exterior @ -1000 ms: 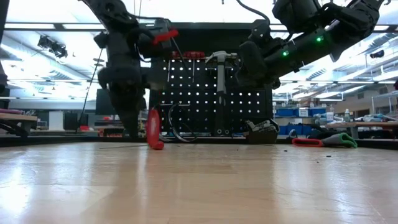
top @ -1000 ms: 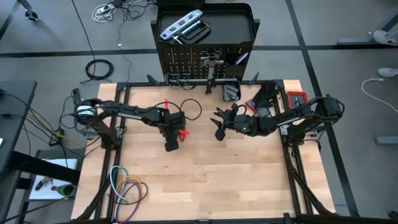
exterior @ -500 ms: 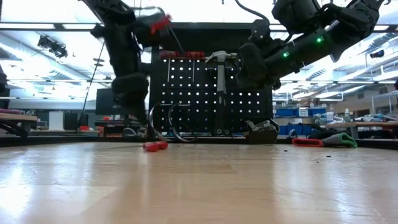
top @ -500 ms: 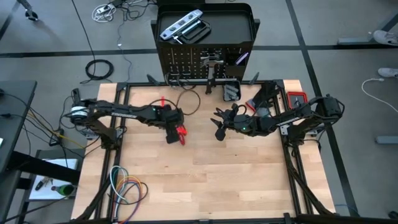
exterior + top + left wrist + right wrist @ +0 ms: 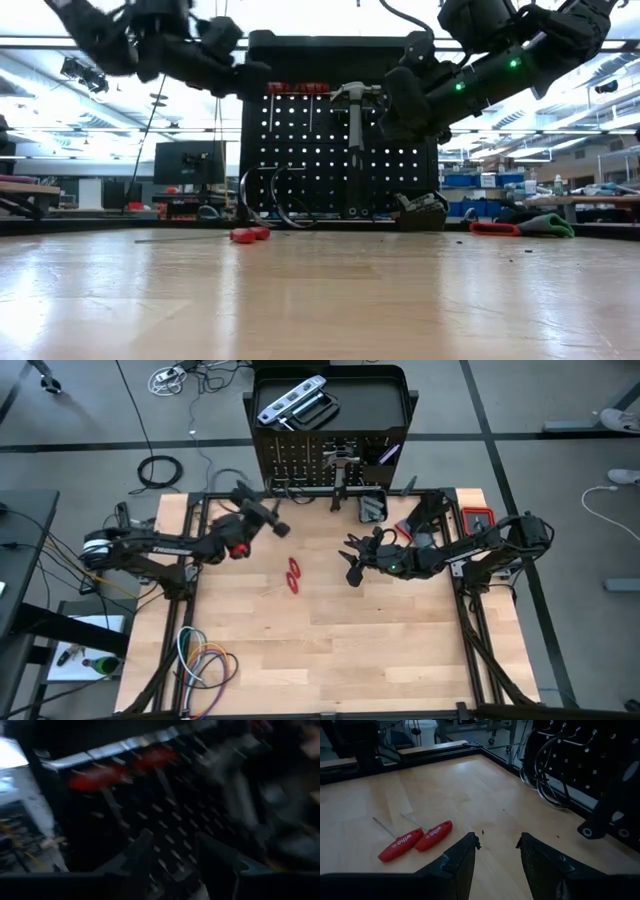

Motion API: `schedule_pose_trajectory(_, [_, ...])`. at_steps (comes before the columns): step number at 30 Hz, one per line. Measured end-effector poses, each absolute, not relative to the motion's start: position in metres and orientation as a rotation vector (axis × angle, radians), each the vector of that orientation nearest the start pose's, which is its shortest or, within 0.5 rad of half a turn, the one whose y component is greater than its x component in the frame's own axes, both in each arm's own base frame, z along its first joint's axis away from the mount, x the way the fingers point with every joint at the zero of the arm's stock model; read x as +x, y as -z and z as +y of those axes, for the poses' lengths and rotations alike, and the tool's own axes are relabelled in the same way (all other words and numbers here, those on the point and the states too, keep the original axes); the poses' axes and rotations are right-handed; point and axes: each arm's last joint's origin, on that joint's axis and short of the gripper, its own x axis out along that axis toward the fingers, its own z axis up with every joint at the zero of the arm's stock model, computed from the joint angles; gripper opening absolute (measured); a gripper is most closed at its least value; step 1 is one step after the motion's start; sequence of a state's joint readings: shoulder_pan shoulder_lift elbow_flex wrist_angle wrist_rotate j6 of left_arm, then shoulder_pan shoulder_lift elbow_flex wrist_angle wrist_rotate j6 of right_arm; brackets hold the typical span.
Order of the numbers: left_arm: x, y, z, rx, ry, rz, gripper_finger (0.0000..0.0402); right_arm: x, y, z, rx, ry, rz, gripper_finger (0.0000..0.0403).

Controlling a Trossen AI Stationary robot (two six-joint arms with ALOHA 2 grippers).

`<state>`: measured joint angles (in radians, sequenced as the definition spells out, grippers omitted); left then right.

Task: Hang tools onto peg board
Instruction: Remove the left allen wrench from the peg board

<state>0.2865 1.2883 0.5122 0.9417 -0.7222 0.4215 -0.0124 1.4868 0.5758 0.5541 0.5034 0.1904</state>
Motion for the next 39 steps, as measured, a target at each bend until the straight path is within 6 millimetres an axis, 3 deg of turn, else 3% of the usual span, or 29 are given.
schedule_pose_trajectory(4, [0.231, -0.237, 0.108, 0.341, -1.116, -0.056, 0.0156, 0.283, -0.178, -0.018, 0.094, 0.543, 0.293, 0.0162])
schedule_pose_trajectory(15, [0.265, -0.236, 0.141, 0.333, -1.187, -0.023, 0.0159, 0.283, -0.18, -0.02, 0.088, 0.545, 0.277, 0.0162])
schedule_pose_trajectory(24, [0.273, -0.233, 0.172, 0.245, -1.28, -0.056, 0.0159, 0.283, -0.179, -0.02, 0.075, 0.543, 0.286, 0.0162])
schedule_pose_trajectory(39, [0.288, -0.221, 0.199, 0.183, -1.331, -0.067, 0.0159, 0.283, -0.18, -0.02, 0.077, 0.544, 0.28, 0.0162])
